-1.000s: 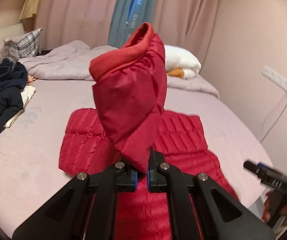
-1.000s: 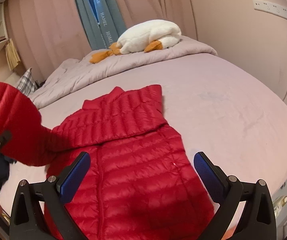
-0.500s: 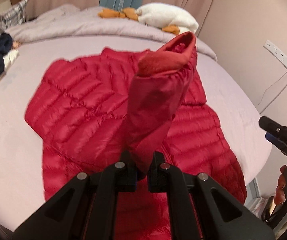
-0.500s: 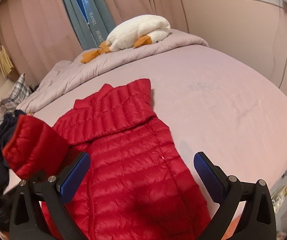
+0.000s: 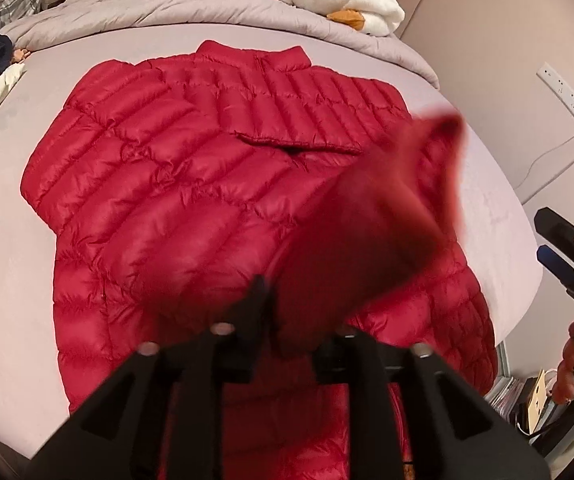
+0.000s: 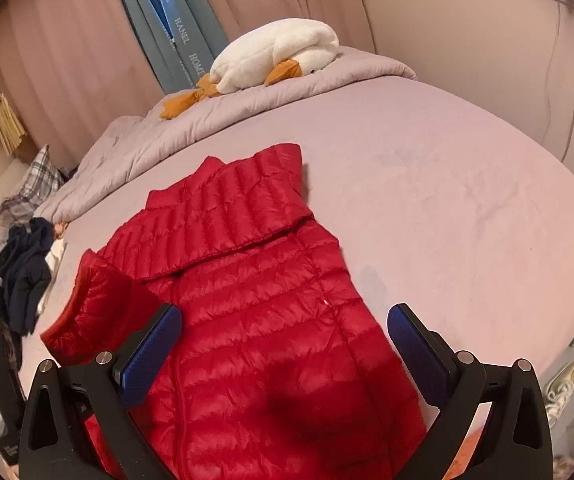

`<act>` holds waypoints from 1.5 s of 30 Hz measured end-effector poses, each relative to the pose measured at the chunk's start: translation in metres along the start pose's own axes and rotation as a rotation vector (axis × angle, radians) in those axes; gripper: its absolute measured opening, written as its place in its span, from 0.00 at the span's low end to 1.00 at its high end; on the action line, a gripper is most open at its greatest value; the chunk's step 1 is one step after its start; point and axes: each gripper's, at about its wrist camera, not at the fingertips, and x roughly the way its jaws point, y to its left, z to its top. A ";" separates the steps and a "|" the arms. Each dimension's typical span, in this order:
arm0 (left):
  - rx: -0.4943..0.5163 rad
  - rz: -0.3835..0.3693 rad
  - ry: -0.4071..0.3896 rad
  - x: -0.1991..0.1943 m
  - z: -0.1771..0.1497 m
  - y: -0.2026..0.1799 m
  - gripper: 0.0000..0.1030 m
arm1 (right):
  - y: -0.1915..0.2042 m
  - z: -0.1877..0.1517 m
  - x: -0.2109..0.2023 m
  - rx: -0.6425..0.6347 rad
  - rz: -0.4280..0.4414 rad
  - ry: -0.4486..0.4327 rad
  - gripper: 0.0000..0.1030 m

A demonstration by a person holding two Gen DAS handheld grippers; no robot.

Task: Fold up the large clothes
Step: 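Fold the held sleeve across the jacket body and open left gripper, then grasp the side edge of the red jacket with the right gripper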

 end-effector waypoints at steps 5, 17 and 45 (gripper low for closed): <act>-0.009 -0.019 -0.013 -0.015 -0.001 0.003 0.56 | -0.001 0.000 0.000 0.006 0.000 0.003 0.99; -0.117 -0.038 -0.123 -0.073 0.005 0.036 0.89 | -0.001 0.000 0.000 0.004 0.006 0.002 0.99; -0.375 0.116 -0.177 -0.119 -0.021 0.121 0.98 | 0.053 -0.045 0.054 -0.118 0.133 0.257 0.79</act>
